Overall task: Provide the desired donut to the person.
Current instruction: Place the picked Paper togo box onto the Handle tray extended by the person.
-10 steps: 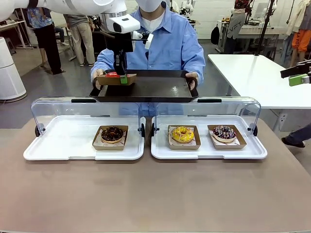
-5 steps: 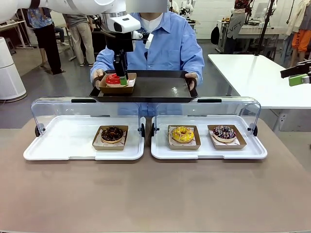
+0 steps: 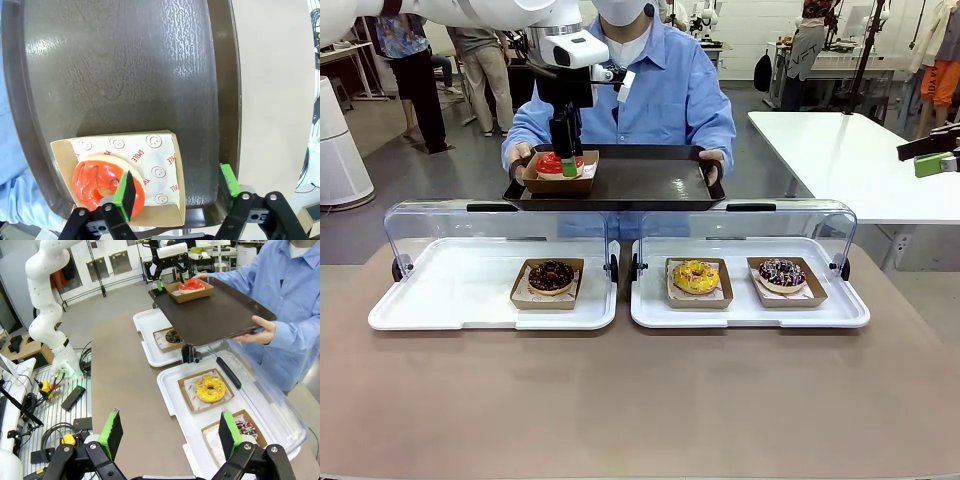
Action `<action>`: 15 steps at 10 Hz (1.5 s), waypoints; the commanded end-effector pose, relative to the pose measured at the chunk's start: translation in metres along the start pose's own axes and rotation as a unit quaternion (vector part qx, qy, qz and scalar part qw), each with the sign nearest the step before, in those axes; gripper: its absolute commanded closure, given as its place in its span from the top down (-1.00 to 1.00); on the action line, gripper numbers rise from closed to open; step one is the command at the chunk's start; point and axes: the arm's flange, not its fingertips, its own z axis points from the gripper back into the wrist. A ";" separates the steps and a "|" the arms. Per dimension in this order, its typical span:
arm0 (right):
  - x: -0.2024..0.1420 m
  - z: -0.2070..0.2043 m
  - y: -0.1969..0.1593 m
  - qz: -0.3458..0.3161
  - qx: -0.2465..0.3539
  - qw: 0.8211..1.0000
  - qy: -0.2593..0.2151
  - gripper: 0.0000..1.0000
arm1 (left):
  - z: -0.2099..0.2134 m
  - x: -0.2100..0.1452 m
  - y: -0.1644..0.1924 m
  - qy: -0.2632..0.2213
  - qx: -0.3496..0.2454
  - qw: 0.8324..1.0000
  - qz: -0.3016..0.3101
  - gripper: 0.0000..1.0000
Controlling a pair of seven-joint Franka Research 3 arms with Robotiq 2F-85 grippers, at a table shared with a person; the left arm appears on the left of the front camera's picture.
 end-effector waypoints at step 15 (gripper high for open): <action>0.000 -0.001 -0.001 0.002 0.004 1.000 -0.002 1.00 | 0.000 -0.194 -0.167 -0.038 -0.005 0.999 -0.031 1.00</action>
